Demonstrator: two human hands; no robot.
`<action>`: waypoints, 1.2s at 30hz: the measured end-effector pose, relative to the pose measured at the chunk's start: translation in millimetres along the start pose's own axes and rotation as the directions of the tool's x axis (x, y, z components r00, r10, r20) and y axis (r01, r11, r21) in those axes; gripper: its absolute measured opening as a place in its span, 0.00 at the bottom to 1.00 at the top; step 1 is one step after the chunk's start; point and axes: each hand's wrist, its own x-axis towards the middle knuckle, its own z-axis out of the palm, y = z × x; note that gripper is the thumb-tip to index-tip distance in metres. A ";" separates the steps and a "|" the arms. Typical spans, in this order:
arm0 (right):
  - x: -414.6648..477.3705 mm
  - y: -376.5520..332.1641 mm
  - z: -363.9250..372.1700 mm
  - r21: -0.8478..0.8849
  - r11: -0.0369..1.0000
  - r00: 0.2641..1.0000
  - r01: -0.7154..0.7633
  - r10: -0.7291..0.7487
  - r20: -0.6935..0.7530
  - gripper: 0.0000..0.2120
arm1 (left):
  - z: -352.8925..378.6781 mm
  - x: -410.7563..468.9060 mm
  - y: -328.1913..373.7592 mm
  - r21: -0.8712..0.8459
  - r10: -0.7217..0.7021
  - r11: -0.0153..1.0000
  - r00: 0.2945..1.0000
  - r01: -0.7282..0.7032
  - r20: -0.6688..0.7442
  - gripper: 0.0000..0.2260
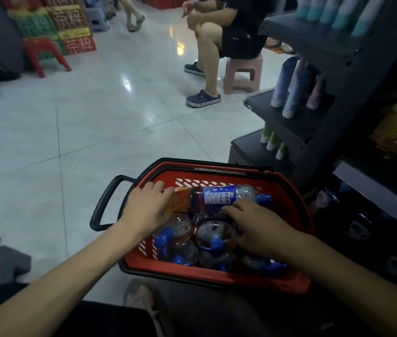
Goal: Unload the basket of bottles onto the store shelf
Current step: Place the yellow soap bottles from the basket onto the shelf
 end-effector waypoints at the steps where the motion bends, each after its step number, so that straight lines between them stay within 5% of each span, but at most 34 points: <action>1: 4.7 -3.5 2.2 0.001 1.000 1.000 0.006 -0.006 0.012 0.34 | -4.5 0.2 -0.8 -0.009 -0.023 1.000 1.000 0.023 0.018 0.27; 8: 35.1 -27.6 12.4 -0.022 0.999 0.999 0.039 -0.038 0.031 0.33 | -21.1 7.9 21.8 0.141 -0.084 0.988 0.989 0.066 0.125 0.24; 15: 43.3 -40.1 11.3 -0.018 0.999 0.998 0.049 -0.048 0.034 0.31 | -10.5 11.2 25.6 0.108 -0.157 0.984 0.979 0.144 0.129 0.28; 24: 42.3 -26.9 -3.7 0.123 0.992 0.999 -0.004 0.009 -0.045 0.28 | 7.2 -10.2 -13.5 0.151 0.122 0.983 0.989 -0.108 -0.086 0.36; 31: 37.6 -13.4 -14.5 0.285 0.958 0.990 0.028 0.013 -0.141 0.32 | -20.6 -40.7 -66.0 0.270 0.379 0.914 0.877 -0.304 -0.295 0.34; 36: 48.3 -9.5 -23.2 0.512 0.858 0.979 0.038 0.070 -0.192 0.29 | -39.4 -47.3 -82.2 0.387 0.558 0.826 0.693 -0.411 -0.456 0.26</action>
